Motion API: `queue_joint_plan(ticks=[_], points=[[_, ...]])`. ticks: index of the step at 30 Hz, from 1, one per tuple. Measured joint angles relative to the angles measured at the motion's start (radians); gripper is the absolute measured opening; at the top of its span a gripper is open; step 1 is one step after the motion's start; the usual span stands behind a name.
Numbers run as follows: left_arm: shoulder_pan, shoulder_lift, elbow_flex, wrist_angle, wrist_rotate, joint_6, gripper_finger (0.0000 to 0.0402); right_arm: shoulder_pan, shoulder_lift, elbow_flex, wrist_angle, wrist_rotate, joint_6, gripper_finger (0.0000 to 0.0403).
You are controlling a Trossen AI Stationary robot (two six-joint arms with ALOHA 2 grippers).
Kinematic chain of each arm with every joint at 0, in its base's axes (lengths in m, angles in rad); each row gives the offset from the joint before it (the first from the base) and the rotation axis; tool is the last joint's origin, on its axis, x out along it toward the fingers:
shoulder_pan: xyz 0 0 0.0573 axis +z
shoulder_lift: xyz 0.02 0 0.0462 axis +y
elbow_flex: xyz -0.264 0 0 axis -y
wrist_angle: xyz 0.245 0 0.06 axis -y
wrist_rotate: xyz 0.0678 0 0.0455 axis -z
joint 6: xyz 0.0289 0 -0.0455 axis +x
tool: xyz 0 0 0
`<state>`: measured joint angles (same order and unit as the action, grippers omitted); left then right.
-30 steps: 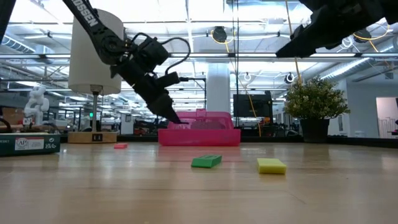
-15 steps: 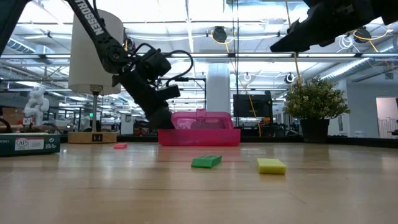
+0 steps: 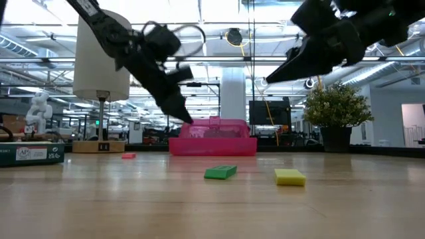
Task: Pack school essentials
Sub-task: Put the green eraser into the red supply box
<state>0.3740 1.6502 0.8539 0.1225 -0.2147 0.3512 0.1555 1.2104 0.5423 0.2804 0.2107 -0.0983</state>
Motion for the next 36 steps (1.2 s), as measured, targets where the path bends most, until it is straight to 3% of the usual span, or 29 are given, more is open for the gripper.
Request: queue_joint_plan(ticks=[7, 18, 31, 36], points=[[-0.044, -0.148, 0.0, -0.117, 0.026, -0.041, 0.022, -0.005, 0.227, 0.022, 0.227, -0.168, -0.024, 0.0149], [-0.08, -0.226, 0.0, -0.263, 0.041, -0.077, 0.022, -0.006, 0.481, 0.219, 0.221, -0.426, -0.013, 0.021], [-0.138, -0.226, 0.0, -0.409, 0.041, -0.154, 0.022, -0.006, 0.709, 0.412, 0.17, -0.68, -0.105, 0.0195], [-0.162, -0.226, 0.0, -0.442, 0.04, -0.174, 0.022, -0.006, 0.756, 0.434, 0.17, -0.711, -0.152, 0.0194]])
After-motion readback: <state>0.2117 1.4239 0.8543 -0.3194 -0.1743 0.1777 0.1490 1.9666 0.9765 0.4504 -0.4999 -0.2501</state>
